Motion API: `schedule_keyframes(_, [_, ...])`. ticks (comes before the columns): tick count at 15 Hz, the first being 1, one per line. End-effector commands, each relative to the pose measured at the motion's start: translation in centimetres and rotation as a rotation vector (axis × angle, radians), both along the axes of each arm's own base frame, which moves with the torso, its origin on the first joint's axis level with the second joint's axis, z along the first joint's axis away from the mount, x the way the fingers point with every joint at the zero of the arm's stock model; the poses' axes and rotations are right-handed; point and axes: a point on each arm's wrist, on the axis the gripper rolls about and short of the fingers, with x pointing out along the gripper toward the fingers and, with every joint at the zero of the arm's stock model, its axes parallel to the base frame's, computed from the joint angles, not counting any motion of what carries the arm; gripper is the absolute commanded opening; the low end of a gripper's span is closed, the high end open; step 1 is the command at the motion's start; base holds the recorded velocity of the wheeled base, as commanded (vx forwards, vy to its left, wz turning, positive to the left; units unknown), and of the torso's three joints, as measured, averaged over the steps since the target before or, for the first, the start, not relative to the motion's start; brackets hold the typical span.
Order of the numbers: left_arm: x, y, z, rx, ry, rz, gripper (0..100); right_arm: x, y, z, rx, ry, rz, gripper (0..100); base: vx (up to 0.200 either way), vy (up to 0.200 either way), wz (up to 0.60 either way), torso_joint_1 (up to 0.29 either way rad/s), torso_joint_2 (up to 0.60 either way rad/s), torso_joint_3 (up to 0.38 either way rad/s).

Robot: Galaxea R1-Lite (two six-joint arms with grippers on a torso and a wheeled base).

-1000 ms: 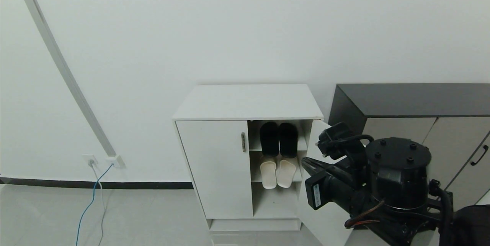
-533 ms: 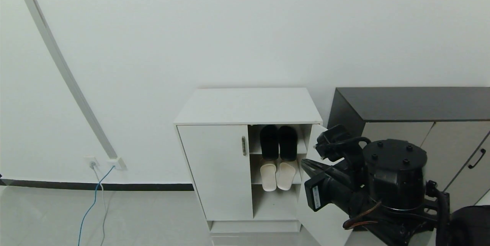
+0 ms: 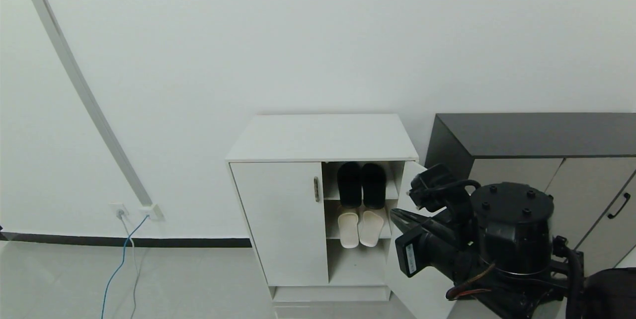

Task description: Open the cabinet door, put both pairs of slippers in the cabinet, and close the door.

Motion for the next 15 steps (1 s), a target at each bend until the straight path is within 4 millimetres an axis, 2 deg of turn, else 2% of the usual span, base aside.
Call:
schedule_keyframes(1, [0.01, 0.00, -0.01, 0.001, 0.001, 0.001, 0, 0.01, -0.01, -0.09, -0.002, 0.002, 0.000, 0, 0.000, 0.000, 0.00, 0.000, 0.00, 0.000])
schedule_keyframes(12, [0.01, 0.00, -0.01, 0.000, 0.001, 0.001, 0, 0.18, 0.12, -0.48, -0.013, 0.009, -0.003, 0, 0.000, 0.000, 0.00, 0.000, 0.00, 0.000])
schedule_keyframes(15, [0.01, 0.00, -0.01, 0.000, 0.001, 0.001, 0, 0.33, 0.03, -0.52, -0.014, 0.010, -0.009, 0, -0.200, 0.000, 0.00, -0.001, 0.00, 0.002])
